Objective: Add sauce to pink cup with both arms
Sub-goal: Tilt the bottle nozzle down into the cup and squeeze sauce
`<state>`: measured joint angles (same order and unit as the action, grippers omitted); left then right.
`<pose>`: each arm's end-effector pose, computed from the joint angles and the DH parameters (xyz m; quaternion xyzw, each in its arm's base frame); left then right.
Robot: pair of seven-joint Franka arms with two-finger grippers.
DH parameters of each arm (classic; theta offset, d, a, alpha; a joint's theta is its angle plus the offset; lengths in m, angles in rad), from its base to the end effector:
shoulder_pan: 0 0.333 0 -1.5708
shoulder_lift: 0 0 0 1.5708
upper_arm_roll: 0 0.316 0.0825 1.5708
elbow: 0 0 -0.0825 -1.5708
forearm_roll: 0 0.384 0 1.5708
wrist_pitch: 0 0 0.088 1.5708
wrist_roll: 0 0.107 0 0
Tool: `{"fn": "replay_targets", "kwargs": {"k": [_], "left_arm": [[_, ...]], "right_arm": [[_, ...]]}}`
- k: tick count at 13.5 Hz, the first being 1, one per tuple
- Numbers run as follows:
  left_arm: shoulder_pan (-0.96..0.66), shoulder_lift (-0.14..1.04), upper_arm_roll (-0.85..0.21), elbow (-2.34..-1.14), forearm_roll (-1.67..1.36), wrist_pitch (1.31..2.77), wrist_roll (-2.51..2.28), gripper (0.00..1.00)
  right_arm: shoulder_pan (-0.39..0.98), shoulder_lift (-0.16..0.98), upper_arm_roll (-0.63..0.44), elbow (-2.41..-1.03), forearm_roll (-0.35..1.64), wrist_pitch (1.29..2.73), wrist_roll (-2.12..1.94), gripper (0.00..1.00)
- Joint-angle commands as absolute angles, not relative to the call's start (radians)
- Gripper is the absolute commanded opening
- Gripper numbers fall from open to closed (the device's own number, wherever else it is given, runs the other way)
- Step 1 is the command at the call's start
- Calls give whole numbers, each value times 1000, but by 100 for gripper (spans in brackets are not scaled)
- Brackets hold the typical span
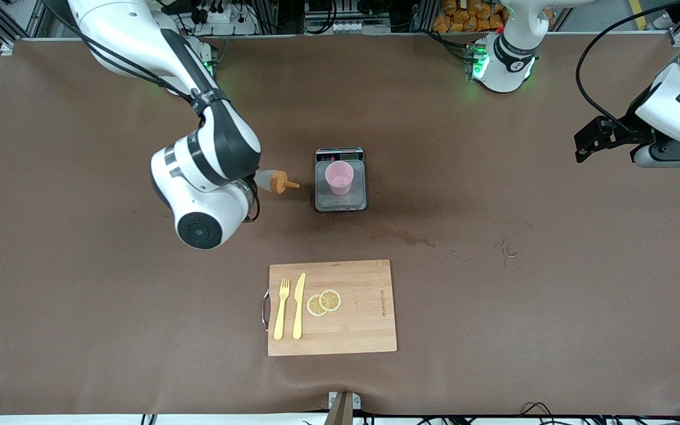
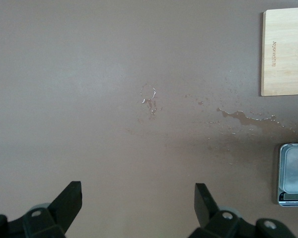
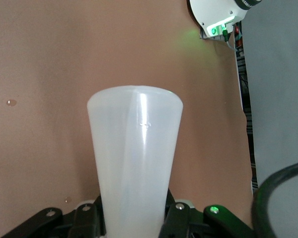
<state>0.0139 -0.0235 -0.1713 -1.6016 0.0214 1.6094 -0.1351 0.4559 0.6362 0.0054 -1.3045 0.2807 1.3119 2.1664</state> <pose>0.5444 -0.0853 0.6262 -0.9997 0.0114 -0.0172 0.0103 0.5687 0.3208 0.3427 0.6137 -0.7140 -0.2145 0.2602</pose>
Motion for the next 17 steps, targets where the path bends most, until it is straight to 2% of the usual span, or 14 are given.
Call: {"fn": "replay_targets", "kwargs": {"k": [1,9,17], "left_arm": [[15,-41,-169,-1612,-3,1601,-117,100],[15,-40,-169,-1615,-3,1605,-124,100],[15,-38,-169,-1617,-3,1605,-124,100]], "right_arm": [[494,627,-2,-1308,235,1307,2204,39],[621,653,-2,-1310,83,1309,2305,39],[663,669,-2,-1310,-9,1296,2350,39]]}}
